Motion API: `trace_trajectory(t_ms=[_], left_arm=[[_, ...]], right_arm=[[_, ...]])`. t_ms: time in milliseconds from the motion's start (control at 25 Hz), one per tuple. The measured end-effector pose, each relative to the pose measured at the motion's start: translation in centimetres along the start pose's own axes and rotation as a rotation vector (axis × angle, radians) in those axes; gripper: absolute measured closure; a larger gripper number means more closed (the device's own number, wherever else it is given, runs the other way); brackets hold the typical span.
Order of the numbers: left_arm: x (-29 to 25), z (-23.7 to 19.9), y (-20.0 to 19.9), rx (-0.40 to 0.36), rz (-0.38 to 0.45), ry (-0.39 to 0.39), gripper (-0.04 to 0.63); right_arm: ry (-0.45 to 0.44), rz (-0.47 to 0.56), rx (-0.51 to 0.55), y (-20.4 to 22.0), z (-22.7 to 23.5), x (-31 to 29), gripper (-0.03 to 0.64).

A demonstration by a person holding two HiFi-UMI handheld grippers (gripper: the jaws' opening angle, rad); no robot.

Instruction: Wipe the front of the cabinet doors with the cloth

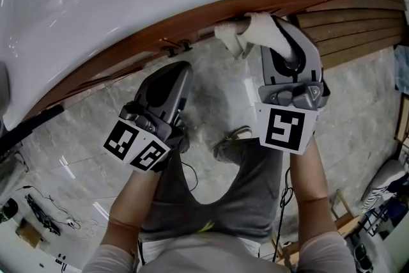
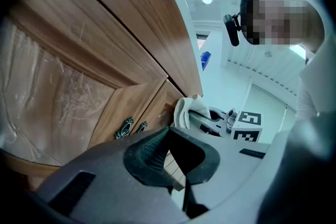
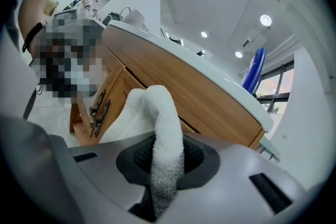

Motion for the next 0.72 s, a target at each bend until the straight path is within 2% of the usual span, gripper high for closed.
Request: trace_trajectory(t_ms=[400,720], left_arm=[[-2.5,0.9,0.9,0.0,-0.029,0.033,0.58],[-2.2,0.7,0.8,0.012,-0.038,0.032,0.579]], right_arm=[[0.086,-0.091,0.043,5.0,4.9,0.3,0.545],[0.093,-0.129,0.062,5.8,5.4,0.5,0.545]])
Point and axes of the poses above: the fingertips, and each gripper's own axes: x backward along the fingers, z to its right, y out of its underside, the point moved 4 cm from there along x, backward along the fingers, and after that the axes turned 7 degrees about y, right-handed, at the moved point
